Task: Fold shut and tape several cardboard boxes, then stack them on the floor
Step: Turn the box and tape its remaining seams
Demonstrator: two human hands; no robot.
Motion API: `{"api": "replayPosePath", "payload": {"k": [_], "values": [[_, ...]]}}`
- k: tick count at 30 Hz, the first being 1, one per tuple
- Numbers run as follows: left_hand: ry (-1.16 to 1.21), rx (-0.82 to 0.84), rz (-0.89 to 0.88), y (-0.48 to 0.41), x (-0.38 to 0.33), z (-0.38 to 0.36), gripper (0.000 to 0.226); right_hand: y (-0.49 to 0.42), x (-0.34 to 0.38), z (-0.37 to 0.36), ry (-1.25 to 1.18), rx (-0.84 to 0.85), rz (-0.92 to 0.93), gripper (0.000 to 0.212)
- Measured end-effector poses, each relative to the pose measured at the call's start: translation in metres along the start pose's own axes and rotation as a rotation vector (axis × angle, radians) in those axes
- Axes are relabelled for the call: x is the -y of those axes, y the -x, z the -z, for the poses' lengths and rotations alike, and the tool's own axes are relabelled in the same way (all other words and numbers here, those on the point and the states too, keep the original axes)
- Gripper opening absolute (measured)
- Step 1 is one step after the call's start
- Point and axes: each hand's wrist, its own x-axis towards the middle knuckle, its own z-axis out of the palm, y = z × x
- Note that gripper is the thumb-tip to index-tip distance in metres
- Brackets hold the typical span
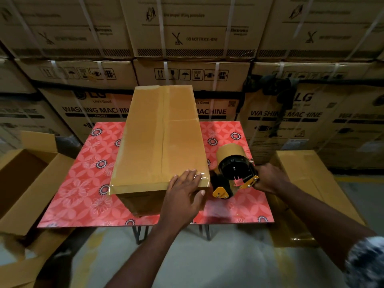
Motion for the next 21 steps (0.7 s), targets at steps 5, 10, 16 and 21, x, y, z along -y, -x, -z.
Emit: {"api": "replayPosePath", "payload": {"k": [5, 10, 16, 21], "values": [[0.004, -0.002, -0.004, 0.000, -0.001, 0.001, 0.055, 0.014, -0.009, -0.042, 0.014, 0.172, -0.092, 0.035], [-0.005, 0.009, -0.016, -0.001, -0.002, 0.003, 0.055, 0.024, 0.010, -0.100, -0.638, 0.153, -0.493, 0.033], [-0.018, 0.015, -0.017, -0.001, -0.002, 0.005, 0.055, 0.012, 0.051, -0.134, -1.536, 0.268, -0.866, 0.027], [-0.018, 0.019, -0.026, -0.001, -0.001, 0.004, 0.054, 0.001, 0.085, -0.138, -1.526, 0.380, -0.824, 0.046]]}}
